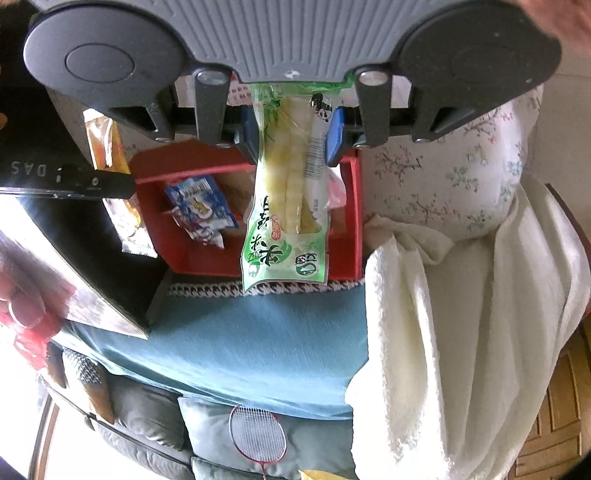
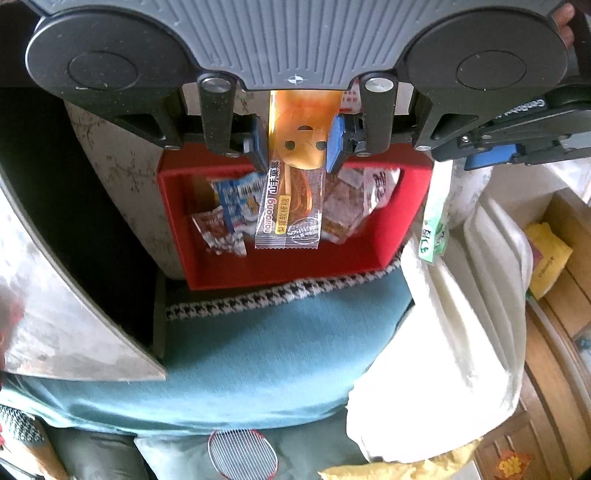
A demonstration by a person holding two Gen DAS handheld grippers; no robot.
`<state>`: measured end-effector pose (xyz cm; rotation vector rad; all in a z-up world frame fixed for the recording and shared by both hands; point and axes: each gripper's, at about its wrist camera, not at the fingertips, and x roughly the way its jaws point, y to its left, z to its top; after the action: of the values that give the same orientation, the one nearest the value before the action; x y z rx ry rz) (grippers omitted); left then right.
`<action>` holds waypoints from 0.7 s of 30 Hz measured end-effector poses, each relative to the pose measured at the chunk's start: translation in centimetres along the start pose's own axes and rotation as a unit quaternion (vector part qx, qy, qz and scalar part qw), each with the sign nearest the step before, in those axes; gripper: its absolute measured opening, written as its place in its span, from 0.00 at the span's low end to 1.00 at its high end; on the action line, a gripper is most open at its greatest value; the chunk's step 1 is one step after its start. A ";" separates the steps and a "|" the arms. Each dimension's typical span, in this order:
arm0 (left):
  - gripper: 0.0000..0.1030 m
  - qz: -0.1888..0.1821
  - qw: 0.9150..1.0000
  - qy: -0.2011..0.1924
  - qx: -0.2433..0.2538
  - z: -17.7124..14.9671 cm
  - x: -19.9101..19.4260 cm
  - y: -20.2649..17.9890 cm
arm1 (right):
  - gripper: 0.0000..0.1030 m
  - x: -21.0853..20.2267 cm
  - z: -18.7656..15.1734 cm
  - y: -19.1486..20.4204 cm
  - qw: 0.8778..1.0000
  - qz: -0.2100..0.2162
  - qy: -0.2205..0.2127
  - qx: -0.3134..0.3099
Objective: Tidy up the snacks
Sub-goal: 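Lift both held packets and carry them over the red box, then lower the packets into the red box and open both grippers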
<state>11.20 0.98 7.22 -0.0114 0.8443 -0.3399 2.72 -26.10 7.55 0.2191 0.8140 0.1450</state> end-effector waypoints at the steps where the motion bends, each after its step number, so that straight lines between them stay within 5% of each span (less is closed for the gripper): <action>1: 0.30 0.002 1.000 -0.002 0.000 0.2 0.1 0.0 | 0.40 0.0 0.2 0.0 1.000 -0.001 -0.004 0.000; 21: 0.30 0.034 0.999 -0.010 0.012 4.1 5.5 -1.0 | 0.40 5.0 4.7 -2.4 0.999 -0.023 -0.027 0.024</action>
<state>17.30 -2.07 6.10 0.0354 0.8193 -0.2858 9.65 -28.00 6.53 0.2477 0.7694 0.0759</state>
